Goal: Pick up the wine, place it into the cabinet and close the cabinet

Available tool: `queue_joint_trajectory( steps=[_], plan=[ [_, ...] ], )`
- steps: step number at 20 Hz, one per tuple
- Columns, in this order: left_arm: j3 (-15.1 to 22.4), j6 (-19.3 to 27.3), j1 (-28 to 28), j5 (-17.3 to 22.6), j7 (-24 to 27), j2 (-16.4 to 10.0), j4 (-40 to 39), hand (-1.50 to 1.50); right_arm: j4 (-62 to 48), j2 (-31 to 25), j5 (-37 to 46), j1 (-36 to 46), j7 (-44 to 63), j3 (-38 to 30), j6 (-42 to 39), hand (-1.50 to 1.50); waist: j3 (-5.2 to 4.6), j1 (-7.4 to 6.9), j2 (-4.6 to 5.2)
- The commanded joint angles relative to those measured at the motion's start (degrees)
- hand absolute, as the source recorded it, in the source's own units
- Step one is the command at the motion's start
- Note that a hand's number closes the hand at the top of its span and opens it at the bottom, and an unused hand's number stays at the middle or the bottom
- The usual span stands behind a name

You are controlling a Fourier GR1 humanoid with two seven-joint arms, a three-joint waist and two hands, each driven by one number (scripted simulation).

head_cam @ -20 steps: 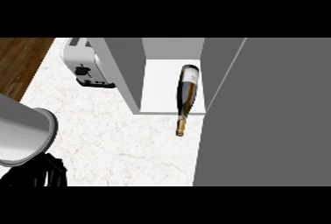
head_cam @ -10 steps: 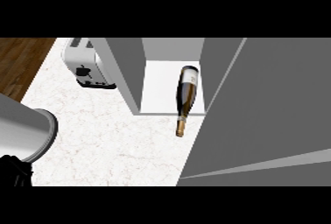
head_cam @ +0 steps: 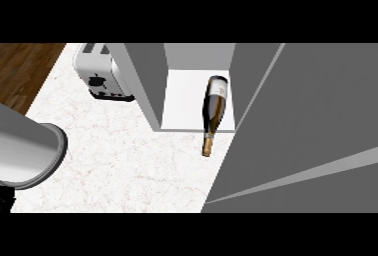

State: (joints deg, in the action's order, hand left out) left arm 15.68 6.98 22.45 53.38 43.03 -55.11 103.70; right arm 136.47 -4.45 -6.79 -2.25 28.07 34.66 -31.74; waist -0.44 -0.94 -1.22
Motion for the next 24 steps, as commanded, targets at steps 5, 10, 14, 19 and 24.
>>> queue_joint_trajectory(
  steps=[5,10,14,19,24],
  plan=[
    [-2.3,-4.0,0.6,1.4,0.1,-1.6,-1.7,1.5,-5.3,4.1,4.0,4.4,0.2,14.1,10.9,1.5,-0.1,-1.27,0.32],
    [-3.3,-6.0,0.2,2.3,-0.2,-2.4,-1.8,1.5,-7.1,4.1,3.7,7.1,-1.2,12.7,11.7,1.5,-0.17,-2.01,0.58],
    [-3.0,-7.4,0.9,1.8,0.2,-2.7,-1.9,1.5,-8.4,4.0,1.9,7.7,-1.7,11.5,12.4,1.5,-0.24,-3.24,0.67],
    [-2.7,-8.5,0.5,2.0,0.6,-1.9,-2.2,1.5,-10.7,4.0,-0.1,8.9,-3.4,7.9,13.5,1.5,-0.38,-4.27,1.54],
    [-3.8,-9.6,-0.2,2.3,-0.1,-3.4,-2.2,1.5,-11.3,4.0,-1.9,9.5,-4.1,6.0,14.0,1.5,-0.41,-5.0,1.81]
  ],
)
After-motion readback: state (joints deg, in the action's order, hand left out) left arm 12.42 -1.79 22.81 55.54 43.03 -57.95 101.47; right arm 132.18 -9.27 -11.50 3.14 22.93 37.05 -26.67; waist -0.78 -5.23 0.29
